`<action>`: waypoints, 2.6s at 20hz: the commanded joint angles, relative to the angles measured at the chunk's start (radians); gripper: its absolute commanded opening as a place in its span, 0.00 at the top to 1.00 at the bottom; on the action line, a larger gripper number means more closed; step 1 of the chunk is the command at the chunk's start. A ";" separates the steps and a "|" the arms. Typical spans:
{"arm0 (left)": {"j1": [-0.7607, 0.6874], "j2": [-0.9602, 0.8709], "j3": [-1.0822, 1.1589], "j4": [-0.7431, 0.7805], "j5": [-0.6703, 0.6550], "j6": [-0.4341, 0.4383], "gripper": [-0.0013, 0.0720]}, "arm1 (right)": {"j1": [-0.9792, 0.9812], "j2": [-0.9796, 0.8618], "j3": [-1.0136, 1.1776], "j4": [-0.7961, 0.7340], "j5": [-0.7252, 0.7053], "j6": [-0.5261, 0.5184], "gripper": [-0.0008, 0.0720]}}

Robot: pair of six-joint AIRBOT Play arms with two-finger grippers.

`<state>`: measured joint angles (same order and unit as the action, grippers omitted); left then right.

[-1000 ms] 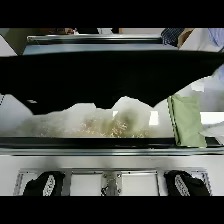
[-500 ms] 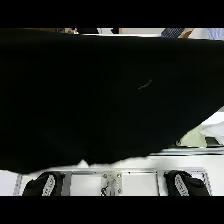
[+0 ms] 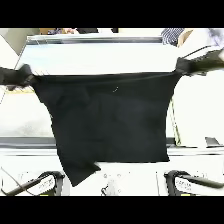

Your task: Fold the clothes and pants, and hang the long-sleeved shirts on hangers.

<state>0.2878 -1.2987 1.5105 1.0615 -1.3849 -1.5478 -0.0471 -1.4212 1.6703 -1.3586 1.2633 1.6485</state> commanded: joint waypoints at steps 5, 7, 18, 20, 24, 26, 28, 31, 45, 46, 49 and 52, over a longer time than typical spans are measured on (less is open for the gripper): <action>-0.085 -0.391 0.021 -0.015 0.267 0.076 0.96 | 0.037 -0.320 0.002 0.112 -0.338 0.000 0.97; -0.085 -0.453 0.100 -0.016 0.253 0.076 0.96 | 0.036 -0.325 0.002 0.114 -0.364 -0.004 0.97; -0.044 -0.309 -0.095 -0.015 0.309 0.200 0.96 | 0.042 -0.173 -0.225 -0.019 -0.335 -0.003 0.97; -0.044 -0.274 -0.193 -0.015 0.349 0.200 0.96 | 0.052 -0.132 -0.316 -0.030 -0.352 -0.004 0.97; -0.044 -0.233 -0.347 -0.014 0.386 0.217 0.96 | 0.075 -0.068 -0.469 -0.045 -0.373 -0.003 0.97; -0.044 -0.227 -0.399 -0.014 0.394 0.218 0.96 | 0.079 -0.063 -0.513 -0.044 -0.370 -0.002 0.97; -0.044 -0.227 -0.442 -0.014 0.399 0.218 0.96 | 0.088 -0.063 -0.541 -0.035 -0.360 -0.003 0.97; -0.044 -0.228 -0.466 -0.014 0.400 0.217 0.96 | 0.104 -0.065 -0.555 -0.032 -0.332 -0.003 0.97; -0.027 0.190 -0.598 -0.007 0.316 0.134 0.15 | -0.102 0.355 -0.795 -0.093 -0.011 0.152 0.21; -0.050 0.223 -0.650 -0.006 0.317 0.134 0.15 | -0.124 0.391 -0.879 -0.093 -0.026 0.216 0.21; -0.126 0.290 -0.777 -0.006 0.363 0.111 0.15 | -0.146 0.464 -1.105 -0.073 -0.125 0.423 0.21; -0.168 0.315 -0.836 -0.007 0.386 0.092 0.15 | -0.144 0.477 -1.236 0.059 -0.272 0.480 0.21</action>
<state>0.1638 -1.0260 0.7464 1.0546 -1.0267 -1.4330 -0.1791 -0.9791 0.5713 -1.3933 1.1061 2.0151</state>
